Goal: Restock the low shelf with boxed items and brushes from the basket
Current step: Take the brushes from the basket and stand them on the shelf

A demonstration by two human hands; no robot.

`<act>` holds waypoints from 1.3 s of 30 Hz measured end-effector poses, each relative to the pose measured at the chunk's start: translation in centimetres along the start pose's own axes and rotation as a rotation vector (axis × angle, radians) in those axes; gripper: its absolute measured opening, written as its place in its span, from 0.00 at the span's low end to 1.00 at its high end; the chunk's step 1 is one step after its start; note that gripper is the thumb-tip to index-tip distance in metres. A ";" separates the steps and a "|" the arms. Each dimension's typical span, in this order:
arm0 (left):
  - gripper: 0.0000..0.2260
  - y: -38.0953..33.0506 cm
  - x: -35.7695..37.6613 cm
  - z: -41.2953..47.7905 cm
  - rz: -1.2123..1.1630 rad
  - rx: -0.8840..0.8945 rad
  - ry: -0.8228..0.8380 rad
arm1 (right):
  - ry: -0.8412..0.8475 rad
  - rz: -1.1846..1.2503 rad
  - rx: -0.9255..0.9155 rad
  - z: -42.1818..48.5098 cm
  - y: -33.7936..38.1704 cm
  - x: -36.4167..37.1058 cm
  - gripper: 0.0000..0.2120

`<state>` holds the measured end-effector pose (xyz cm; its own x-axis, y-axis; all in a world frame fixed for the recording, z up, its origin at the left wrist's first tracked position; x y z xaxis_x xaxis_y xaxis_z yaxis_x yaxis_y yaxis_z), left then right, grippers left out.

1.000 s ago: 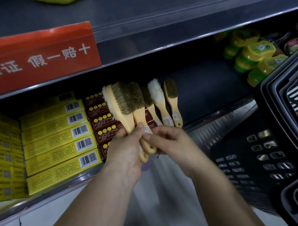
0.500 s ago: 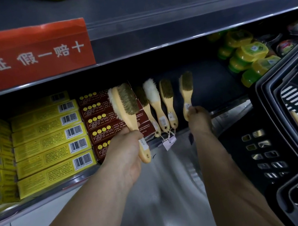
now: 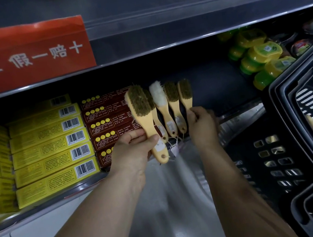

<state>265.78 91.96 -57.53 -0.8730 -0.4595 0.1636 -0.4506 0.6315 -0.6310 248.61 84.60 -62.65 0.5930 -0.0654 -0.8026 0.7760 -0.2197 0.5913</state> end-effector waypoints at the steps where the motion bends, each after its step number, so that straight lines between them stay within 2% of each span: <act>1: 0.11 -0.1 0.0 0.0 -0.019 0.012 -0.010 | 0.050 0.195 -0.046 -1.0 1.3 -0.3 0.15; 3: 0.10 -0.3 0.0 0.0 -0.061 0.027 -0.015 | 0.309 0.578 -0.048 -3.9 4.0 -0.6 0.16; 5: 0.09 -0.4 0.0 -0.1 -0.058 0.027 -0.010 | 0.573 0.768 -0.072 -6.3 5.6 -0.7 0.13; 7: 0.08 -0.5 0.1 -0.1 -0.038 0.022 0.017 | 0.657 0.905 -0.113 -7.2 5.5 -0.6 0.11; 8: 0.07 -0.6 0.3 -0.3 -0.036 0.021 0.037 | 0.629 0.947 -0.109 -7.1 5.1 -0.7 0.12; 10: 0.09 -0.5 0.5 -0.5 -0.008 0.022 0.063 | 0.445 0.980 -0.033 -5.8 3.7 -1.1 0.11; 13: 0.08 -0.5 0.7 -0.7 0.038 0.023 0.095 | 0.092 0.791 0.118 -2.2 0.5 -1.8 0.06; 15: 0.07 -0.5 0.6 -0.8 0.061 0.013 0.090 | -0.054 0.597 0.195 0.4 -1.5 -1.9 0.04; 17: 0.07 -0.5 0.5 -0.8 0.077 0.006 0.079 | -0.093 0.443 0.228 2.5 -3.2 -1.4 0.05; 21: 0.08 -0.4 0.5 -0.8 0.109 -0.008 0.081 | -0.054 0.223 0.254 3.9 -4.9 -0.2 0.12; 28: 0.07 -0.2 1.1 -1.2 0.165 -0.007 0.107 | -0.055 -0.019 0.210 3.7 -4.5 0.2 0.11; 30: 0.07 -0.3 1.3 -1.6 0.195 0.007 0.119 | -0.159 0.005 0.209 3.0 -3.9 -0.5 0.12; 33: 0.06 -0.6 1.6 -2.6 0.240 0.056 0.128 | -0.305 0.175 0.211 1.3 -1.6 -2.0 0.13; 36: 0.06 -1.3 2.1 -4.2 0.296 0.140 0.117 | -0.347 0.492 0.148 -1.3 2.4 -3.4 0.11; 39: 0.06 -2.3 2.8 -6.1 0.342 0.255 0.090 | -0.342 0.590 0.030 -3.5 6.7 -5.8 0.08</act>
<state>263.23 92.99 -50.96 -0.9819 -0.1870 -0.0286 -0.0823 0.5584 -0.8255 251.11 86.91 -53.76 0.8097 -0.4856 -0.3295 0.3346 -0.0792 0.9390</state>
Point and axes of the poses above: each hand's wrist, its own z-axis towards the middle knuckle, its own x-axis out of the palm, y = z × x, the point moved 3 cm from there along z, towards the middle knuckle, and after that the axes turned 8 degrees about -x, right-handed, at the moved point
